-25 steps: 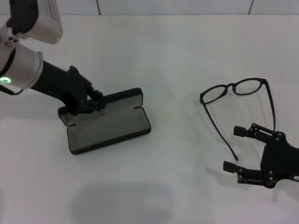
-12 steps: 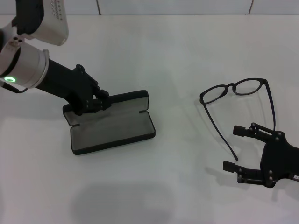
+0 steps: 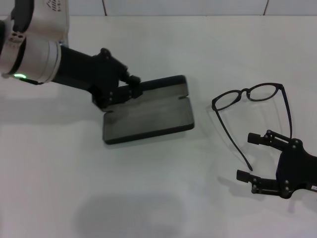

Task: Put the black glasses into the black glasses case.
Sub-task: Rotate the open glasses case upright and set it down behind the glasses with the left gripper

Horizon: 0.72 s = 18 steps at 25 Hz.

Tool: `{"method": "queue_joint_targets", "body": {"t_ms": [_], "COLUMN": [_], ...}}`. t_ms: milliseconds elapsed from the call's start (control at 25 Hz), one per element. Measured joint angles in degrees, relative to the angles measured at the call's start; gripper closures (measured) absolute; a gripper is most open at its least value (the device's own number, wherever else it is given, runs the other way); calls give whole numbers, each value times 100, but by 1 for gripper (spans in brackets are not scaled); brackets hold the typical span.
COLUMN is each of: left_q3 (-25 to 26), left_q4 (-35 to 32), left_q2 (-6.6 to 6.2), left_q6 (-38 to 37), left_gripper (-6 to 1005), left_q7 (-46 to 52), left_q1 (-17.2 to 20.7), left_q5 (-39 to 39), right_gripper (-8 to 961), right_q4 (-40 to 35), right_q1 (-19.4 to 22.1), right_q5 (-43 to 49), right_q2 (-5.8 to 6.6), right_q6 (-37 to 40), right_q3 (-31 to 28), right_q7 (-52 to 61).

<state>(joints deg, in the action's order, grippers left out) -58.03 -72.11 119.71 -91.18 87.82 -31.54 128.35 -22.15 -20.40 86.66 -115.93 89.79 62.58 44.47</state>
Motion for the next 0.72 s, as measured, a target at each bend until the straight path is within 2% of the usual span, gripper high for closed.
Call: {"method": "queue_joint_targets", "body": {"t_ms": [120,320,720], "left_q3": [-289,-1171,-1363], "left_q4": [63,161,344], "left_q2": [17,14,7], "left_q6": [289,1071,1336], "left_gripper": [788,788,787], "left_q7": [-307,-626,-642], "left_q1": [101,321,258], "left_q5": [-262,-450,-275], "right_gripper": [72,72,72], "right_q4": [0,33,59], "right_q1": [-3,23,28], "right_q5": [-50,-149,-150], "right_q2": [0,7,9], "right_q6": [-4,-3,18], "right_q3": [0,0,-8], "right_q7": [0,0,0]}}
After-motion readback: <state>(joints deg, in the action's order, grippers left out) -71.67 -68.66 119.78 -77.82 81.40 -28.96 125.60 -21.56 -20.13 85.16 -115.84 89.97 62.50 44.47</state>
